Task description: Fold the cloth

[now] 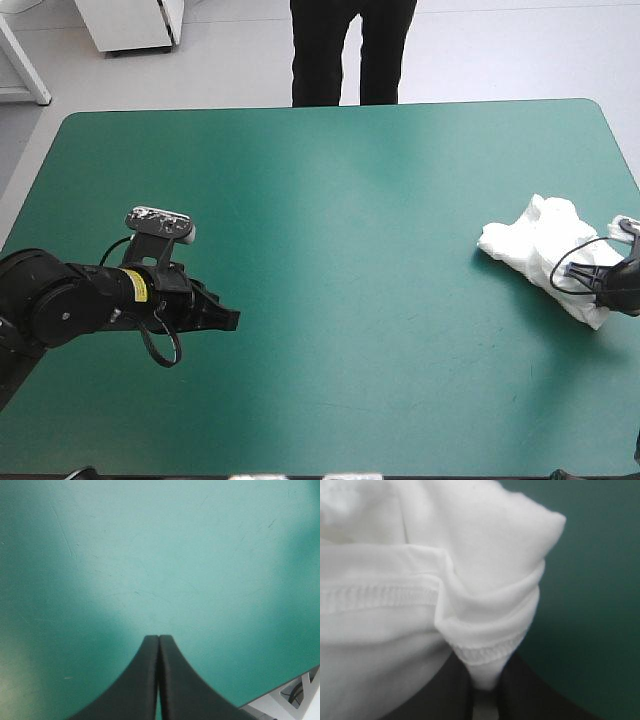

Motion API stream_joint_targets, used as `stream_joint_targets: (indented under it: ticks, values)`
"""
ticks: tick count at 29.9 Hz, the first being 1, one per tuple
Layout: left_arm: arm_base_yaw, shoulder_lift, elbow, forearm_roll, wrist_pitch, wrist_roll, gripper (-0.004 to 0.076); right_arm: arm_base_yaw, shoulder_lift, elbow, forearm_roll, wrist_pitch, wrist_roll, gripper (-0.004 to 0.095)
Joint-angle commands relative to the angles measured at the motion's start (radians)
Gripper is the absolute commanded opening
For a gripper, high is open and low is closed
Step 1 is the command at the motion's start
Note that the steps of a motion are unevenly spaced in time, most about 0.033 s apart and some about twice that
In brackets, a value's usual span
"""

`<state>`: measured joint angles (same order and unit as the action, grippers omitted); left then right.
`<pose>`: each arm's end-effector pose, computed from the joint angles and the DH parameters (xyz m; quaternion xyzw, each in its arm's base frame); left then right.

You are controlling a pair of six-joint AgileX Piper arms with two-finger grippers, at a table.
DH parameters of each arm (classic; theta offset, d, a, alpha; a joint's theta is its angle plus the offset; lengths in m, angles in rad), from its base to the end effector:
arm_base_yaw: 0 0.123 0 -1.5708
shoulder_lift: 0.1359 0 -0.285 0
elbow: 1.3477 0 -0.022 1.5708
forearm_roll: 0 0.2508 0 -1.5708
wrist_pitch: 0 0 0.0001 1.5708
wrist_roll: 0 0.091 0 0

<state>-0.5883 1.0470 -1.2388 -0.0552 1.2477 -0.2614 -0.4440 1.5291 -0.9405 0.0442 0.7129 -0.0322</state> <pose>0.1460 -0.1031 0.4021 0.1547 0.9420 -0.1473 0.2587 0.2621 -0.1218 0.2202 0.2148 0.9603 -0.0251 0.1763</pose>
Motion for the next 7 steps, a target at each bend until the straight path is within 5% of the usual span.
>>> stream_joint_targets:
  ticks: [1,7]
  values:
    - [-0.006,-0.016,-0.024,-0.01,-0.005,0.002,-0.001,-0.012,-0.031,-0.012,-0.027,0.01,-0.034,0.0104]
    - [-0.006,-0.016,-0.024,-0.01,-0.005,0.002,-0.001,-0.012,-0.034,-0.046,0.017,0.077,-0.031,0.0634]
